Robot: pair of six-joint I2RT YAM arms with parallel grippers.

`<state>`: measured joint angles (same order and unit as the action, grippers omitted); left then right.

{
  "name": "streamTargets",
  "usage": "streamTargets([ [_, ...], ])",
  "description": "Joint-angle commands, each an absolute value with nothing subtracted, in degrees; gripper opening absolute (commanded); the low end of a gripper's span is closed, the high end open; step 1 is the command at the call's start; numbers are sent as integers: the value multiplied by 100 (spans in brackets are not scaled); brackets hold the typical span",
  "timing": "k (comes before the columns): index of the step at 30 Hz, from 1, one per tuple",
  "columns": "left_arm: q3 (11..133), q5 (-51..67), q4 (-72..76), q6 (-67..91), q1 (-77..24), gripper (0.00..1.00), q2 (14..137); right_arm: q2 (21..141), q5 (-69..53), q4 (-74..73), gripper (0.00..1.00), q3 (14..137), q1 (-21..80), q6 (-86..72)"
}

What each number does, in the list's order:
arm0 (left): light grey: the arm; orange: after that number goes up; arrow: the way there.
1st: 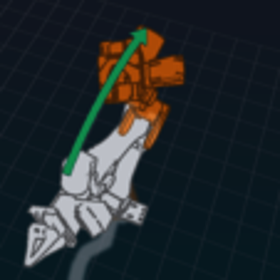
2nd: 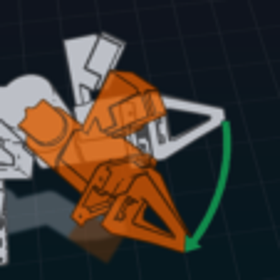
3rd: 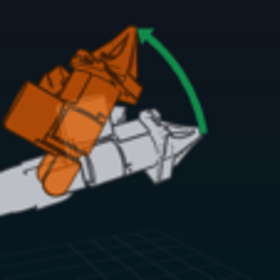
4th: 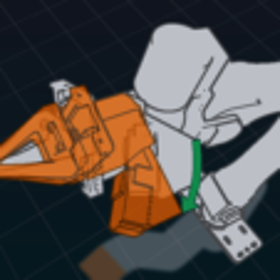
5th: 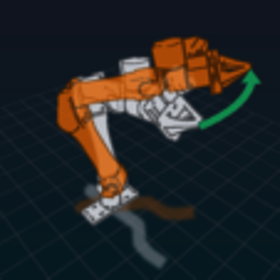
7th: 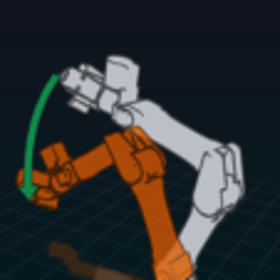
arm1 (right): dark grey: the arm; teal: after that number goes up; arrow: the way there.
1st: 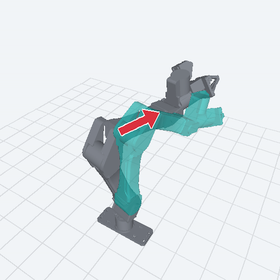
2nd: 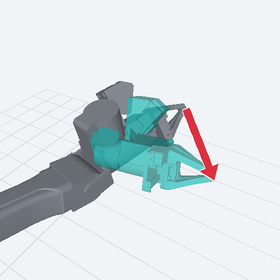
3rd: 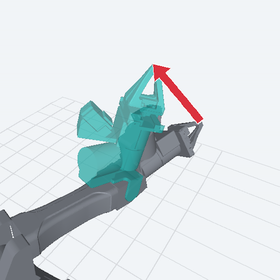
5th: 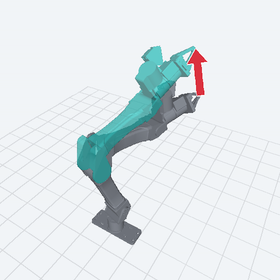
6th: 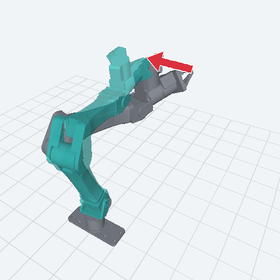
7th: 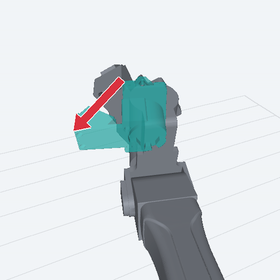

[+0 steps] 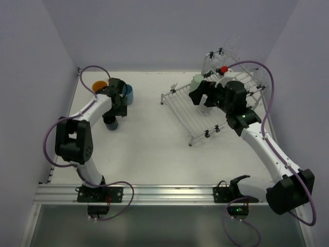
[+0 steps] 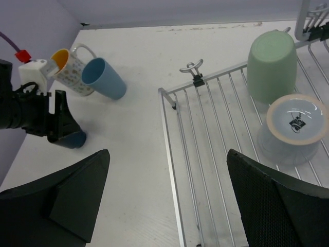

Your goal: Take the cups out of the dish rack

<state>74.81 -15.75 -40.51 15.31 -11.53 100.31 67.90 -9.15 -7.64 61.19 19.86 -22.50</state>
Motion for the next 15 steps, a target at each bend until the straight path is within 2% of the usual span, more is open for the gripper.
streamTargets([
  [1, 7629, -1819, -4061, 1459, -1116, 73, 9713, 6882, -231, -931, 99, 6425, 1977, -2022],
  [2, 7664, -1880, -4034, 1468, -1125, 80, 9642, 6908, -89, -1010, 99, 6434, 1969, -1969],
  [4, 7682, -1898, -3938, 1459, -1125, 88, 9292, 6987, 313, -1028, 99, 6399, 1969, -1934],
  [5, 7656, -1881, -3737, 1459, -1142, 99, 8977, 7013, 447, -976, 99, 6364, 1977, -1916],
  [10, 7384, -1583, -2832, 1433, -1414, 100, 7868, 7400, 1036, -923, 99, 6363, 1978, -1907],
  [15, 6698, -538, -1600, 1669, -1775, 100, 6470, 7962, 1730, -660, 99, 6398, 1995, -1986],
])
